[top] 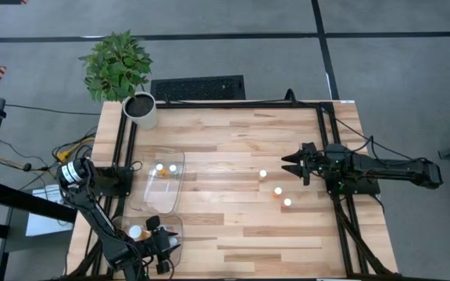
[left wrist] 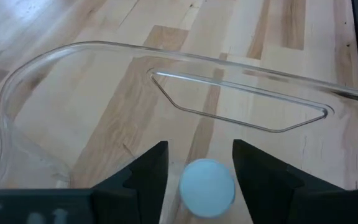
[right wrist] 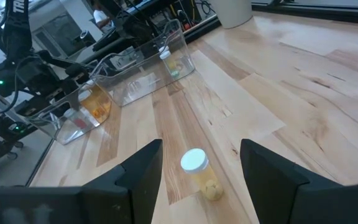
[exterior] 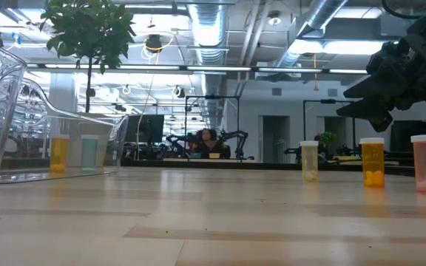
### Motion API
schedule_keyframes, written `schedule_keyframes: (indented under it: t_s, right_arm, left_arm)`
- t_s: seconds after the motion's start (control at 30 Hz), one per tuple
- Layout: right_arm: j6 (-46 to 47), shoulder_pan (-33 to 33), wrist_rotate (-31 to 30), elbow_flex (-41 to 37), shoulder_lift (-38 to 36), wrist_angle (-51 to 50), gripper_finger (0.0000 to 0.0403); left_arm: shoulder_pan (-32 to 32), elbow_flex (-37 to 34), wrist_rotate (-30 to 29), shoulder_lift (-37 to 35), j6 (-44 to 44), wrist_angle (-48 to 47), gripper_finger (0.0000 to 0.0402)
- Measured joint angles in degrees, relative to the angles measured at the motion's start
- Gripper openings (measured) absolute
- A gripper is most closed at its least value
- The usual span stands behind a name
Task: Pick and place medicine bottles into bin by pill shape (circle, oval)
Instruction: Put the blue capsule bottle into the bottom transparent bin, then put the yellow tablet bottle into the top transparent bin
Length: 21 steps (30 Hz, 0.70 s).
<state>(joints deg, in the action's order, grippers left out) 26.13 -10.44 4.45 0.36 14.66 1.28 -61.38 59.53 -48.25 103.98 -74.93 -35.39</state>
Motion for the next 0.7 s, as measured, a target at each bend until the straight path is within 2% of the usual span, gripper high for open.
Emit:
schedule_keyframes:
  t_s: [0.17,0.7]
  right_arm:
    - [0.0,0.0,0.0,0.0,0.0,0.0,0.0225]
    - [0.0,0.0,0.0,0.0,0.0,0.0,0.0225]
  left_arm:
    - [0.0,0.5,0.5,0.1,-1.2,-1.0,0.0193]
    - [0.1,10.7,1.5,0.4,-2.8,-18.3,0.0195]
